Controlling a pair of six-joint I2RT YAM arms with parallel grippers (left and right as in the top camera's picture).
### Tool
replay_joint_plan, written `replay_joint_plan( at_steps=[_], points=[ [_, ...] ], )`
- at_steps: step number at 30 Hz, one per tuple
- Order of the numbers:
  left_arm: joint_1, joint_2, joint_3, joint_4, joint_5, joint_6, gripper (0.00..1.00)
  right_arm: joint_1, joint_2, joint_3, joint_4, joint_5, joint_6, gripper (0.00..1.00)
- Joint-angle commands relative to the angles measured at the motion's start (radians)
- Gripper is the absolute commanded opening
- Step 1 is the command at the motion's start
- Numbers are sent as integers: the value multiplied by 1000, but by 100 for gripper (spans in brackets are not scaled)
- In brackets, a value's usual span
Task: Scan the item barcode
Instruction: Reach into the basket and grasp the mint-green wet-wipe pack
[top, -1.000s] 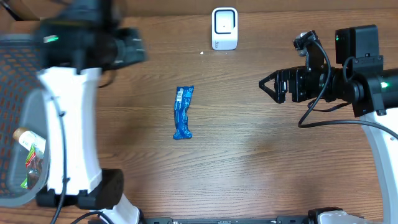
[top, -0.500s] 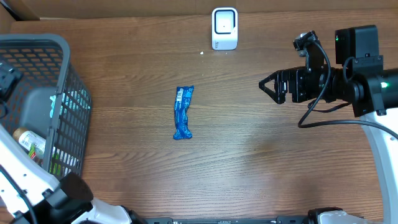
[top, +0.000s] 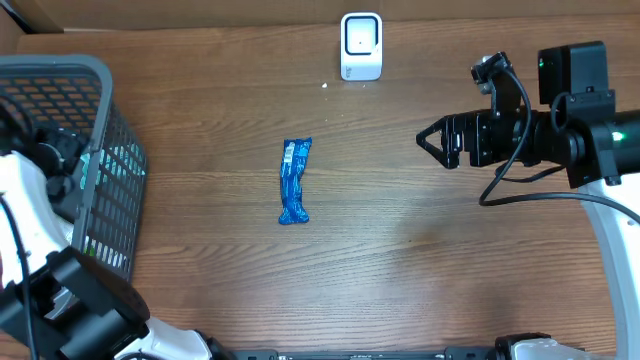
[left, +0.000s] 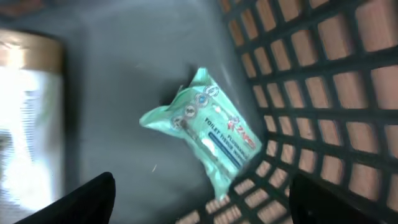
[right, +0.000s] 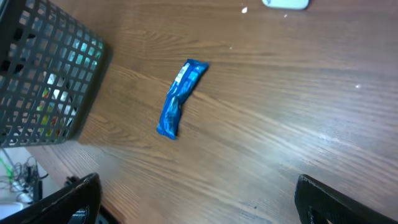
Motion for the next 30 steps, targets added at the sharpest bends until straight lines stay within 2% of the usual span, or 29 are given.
replay_joint_plan(
  at_steps=[1, 5, 9, 14, 20, 26, 30],
  points=[
    [-19, -3, -131, 111, 10, -10, 81, 5, -1, 28, -1, -2, 4, 99],
    [-26, 1, -231, 242, 10, -10, 84, 5, -1, 28, -2, -2, 4, 99],
    [-34, 1, -312, 359, 6, -10, 94, 6, -1, 28, -2, -2, 4, 99],
    [-41, 1, -385, 466, 2, -10, 100, 6, -1, 28, -2, -2, 5, 99],
    [-44, 1, -457, 581, -19, -10, 100, 6, -1, 28, -2, -2, 26, 99],
    [-44, 1, -488, 615, -55, -10, 100, 6, -1, 28, -2, -2, 26, 99],
    [-44, 6, -488, 615, -69, -9, 89, 6, -1, 28, -2, -2, 26, 99]
  ],
)
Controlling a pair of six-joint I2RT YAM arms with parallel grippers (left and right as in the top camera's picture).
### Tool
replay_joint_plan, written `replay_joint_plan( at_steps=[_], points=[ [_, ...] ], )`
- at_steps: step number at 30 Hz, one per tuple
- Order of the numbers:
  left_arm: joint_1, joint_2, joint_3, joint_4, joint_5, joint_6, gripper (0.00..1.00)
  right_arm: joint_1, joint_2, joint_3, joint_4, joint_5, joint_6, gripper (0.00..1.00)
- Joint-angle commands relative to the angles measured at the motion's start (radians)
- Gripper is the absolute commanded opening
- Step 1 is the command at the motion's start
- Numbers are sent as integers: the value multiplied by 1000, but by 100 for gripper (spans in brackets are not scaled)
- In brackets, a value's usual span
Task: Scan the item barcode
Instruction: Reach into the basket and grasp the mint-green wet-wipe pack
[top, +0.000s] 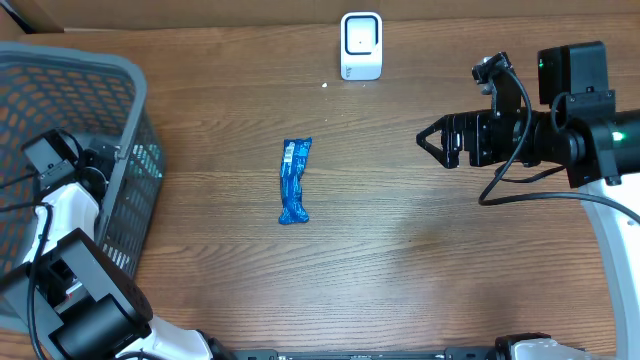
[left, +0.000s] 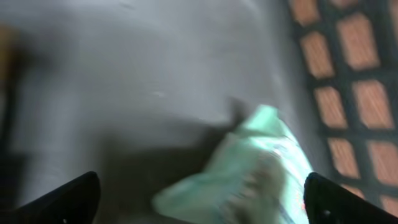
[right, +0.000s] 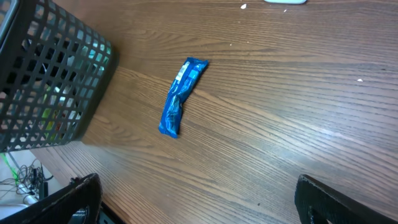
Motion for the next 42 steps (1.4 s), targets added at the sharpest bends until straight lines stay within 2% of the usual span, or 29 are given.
replay_joint_plan(
  at_steps=[1, 4, 7, 10, 13, 15, 20, 28, 32, 36, 39, 42],
  points=[
    [-1, 10, -28, 5, -36, -5, 86, 6, -2, 28, 4, -1, 3, 99],
    [-2, 28, -28, 1, -35, -5, 84, 6, -2, 28, 3, -1, 3, 99],
    [-2, 51, -28, -3, -34, -5, 77, 6, -2, 28, 4, -1, 3, 99],
    [-2, 63, -28, -19, -15, -4, 65, 6, -2, 28, 4, -1, 3, 99],
    [-2, 55, -21, -49, 68, 25, 54, 6, -2, 28, 5, -1, 3, 99],
    [-2, 46, 2, -94, 114, 26, 50, 6, -2, 28, 5, -1, 3, 99],
    [-2, 21, 161, -306, 190, 53, 52, 6, -2, 28, 5, -1, 3, 99],
    [-4, 19, 628, -795, 202, 183, 58, 6, -2, 28, 5, -1, 3, 99],
    [-30, 19, 808, -970, 197, 240, 62, 6, -2, 28, 5, -1, 3, 99],
    [-82, 23, 816, -990, 149, 216, 68, 6, -2, 28, 5, -1, 3, 99],
    [-117, 46, 768, -958, 47, 112, 75, 6, -2, 28, 1, -1, 4, 100],
    [-132, 102, 706, -912, 23, 0, 75, 6, -2, 28, -14, -1, 4, 99]
  ],
)
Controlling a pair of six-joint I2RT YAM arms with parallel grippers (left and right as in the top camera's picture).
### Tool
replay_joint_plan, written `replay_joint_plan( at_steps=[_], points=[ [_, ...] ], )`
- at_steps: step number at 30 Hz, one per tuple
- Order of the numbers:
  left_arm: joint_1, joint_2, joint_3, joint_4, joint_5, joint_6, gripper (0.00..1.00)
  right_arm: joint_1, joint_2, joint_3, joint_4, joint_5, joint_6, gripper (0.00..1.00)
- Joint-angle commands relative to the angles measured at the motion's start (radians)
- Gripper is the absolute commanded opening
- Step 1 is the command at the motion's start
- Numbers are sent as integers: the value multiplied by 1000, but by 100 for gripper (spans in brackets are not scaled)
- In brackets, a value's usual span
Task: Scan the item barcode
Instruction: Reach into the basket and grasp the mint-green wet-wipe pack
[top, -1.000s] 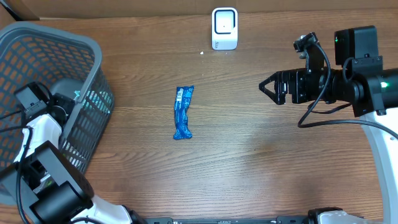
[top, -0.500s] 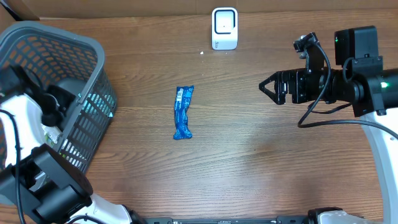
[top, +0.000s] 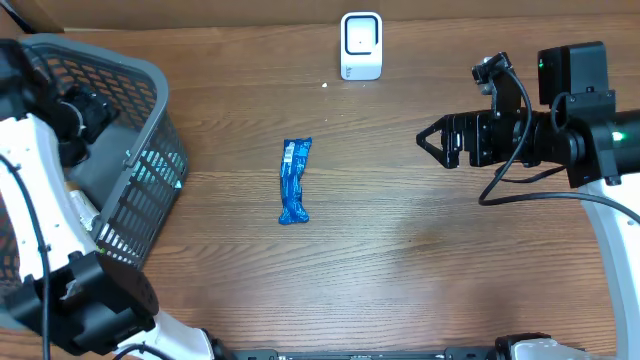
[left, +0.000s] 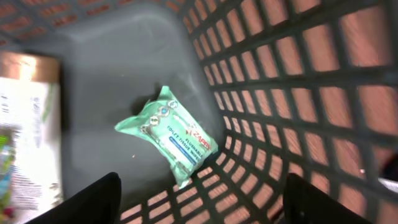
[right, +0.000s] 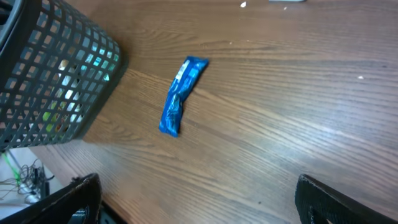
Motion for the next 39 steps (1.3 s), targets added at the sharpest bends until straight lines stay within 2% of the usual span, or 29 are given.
replay_joint_plan(
  at_steps=[1, 6, 17, 20, 21, 22, 24, 31, 39],
  points=[
    [-6, 89, -70, 28, -72, -156, 75, 6, -2, 28, -12, -2, 1, 99],
    [-7, 201, -86, 35, -69, -234, 75, 6, -2, 28, -23, -2, 1, 99],
    [-36, 433, -86, 49, -27, -237, 69, 6, -2, 28, -23, -2, 1, 99],
    [-42, 447, -86, 52, -29, -235, 49, 6, -2, 28, -21, -2, 1, 99],
    [-42, 446, -85, 53, -28, -232, 37, 6, -2, 28, -19, -2, 1, 99],
    [-42, 446, -84, 51, -28, -223, 17, 6, -2, 28, -18, -2, 1, 99],
    [-38, 445, -82, 47, -27, -205, 4, 6, -2, 28, -13, -2, 1, 99],
    [-25, 443, -4, -42, -30, -141, 4, 6, -2, 28, -5, -2, 1, 99],
    [-18, 409, 354, -275, -73, -63, 4, 6, -2, 28, -3, -2, 1, 100]
  ],
)
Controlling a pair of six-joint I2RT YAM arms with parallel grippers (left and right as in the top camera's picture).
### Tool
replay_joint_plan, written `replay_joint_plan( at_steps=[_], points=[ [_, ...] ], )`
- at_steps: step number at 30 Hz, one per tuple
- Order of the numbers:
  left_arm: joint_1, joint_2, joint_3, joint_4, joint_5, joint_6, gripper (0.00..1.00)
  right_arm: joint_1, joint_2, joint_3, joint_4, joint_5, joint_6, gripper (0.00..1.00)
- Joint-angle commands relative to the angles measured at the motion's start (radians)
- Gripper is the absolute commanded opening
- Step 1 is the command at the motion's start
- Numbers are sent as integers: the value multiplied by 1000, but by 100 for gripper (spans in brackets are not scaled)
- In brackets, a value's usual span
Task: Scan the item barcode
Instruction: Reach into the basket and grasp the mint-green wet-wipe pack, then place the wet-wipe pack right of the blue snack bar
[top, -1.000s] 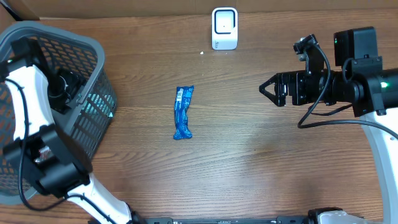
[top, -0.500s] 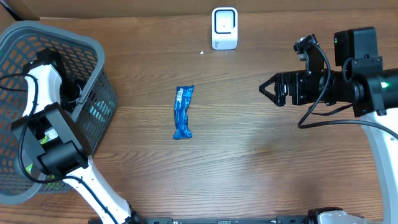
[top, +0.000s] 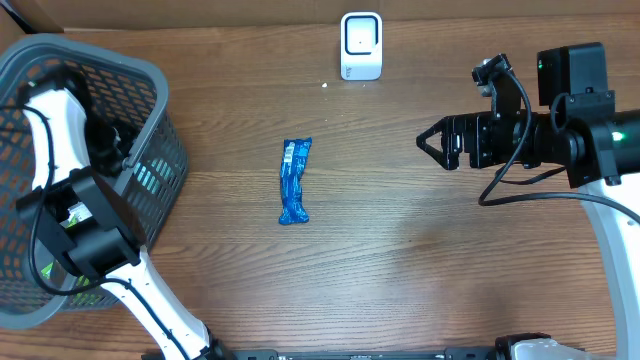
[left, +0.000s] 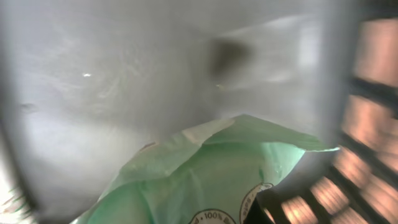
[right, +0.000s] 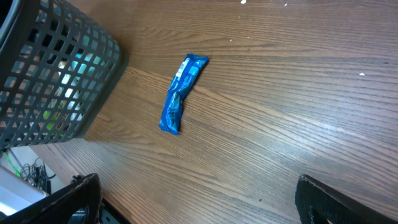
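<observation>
A blue snack packet (top: 293, 181) lies flat mid-table, also seen in the right wrist view as the blue packet (right: 180, 94). The white scanner (top: 361, 45) stands at the far edge. My left gripper (top: 112, 140) is down inside the grey basket (top: 100, 50). Its camera is pressed close on a green wipes packet (left: 205, 174), and its fingers do not show. My right gripper (top: 426, 140) hovers open at the right, well clear of the blue packet, with nothing between its fingertips (right: 81, 199).
The mesh basket (right: 56, 81) takes up the table's left side and holds other packaged goods, dim through the mesh. Bare wood lies between the blue packet, the scanner and the right arm.
My left gripper was higher in the basket, looking down at the whole green packet. Now it is low and right against it. The blue packet and right arm have not moved.
My left gripper was open above the green packet in the basket, then close over it, then higher again, and now tight against it. Meanwhile the basket has shifted rightward on the table. The blue packet, scanner and right gripper stayed put throughout.
</observation>
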Motion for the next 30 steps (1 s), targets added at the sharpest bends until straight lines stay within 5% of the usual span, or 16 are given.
replay_joint_plan(
  at_steps=[1, 6, 10, 15, 20, 30],
  points=[
    [5, -45, 237, -88, -52, 70, 4, 5, -2, 27, 7, -1, 0, 100],
    [1, -101, 551, -261, -70, 142, 4, 5, -2, 27, 8, -1, 0, 100],
    [-26, -206, 618, -260, -6, 229, 4, 5, -2, 27, 15, -1, 0, 100],
    [-94, -327, 618, -260, -16, 277, 4, 5, -2, 27, 14, -1, 0, 100],
    [-266, -370, 611, -260, 138, 346, 4, 5, -2, 27, 15, -1, 0, 100],
    [-745, -231, 250, -142, 163, 300, 4, 5, -2, 27, 14, 53, 0, 100]
  ],
)
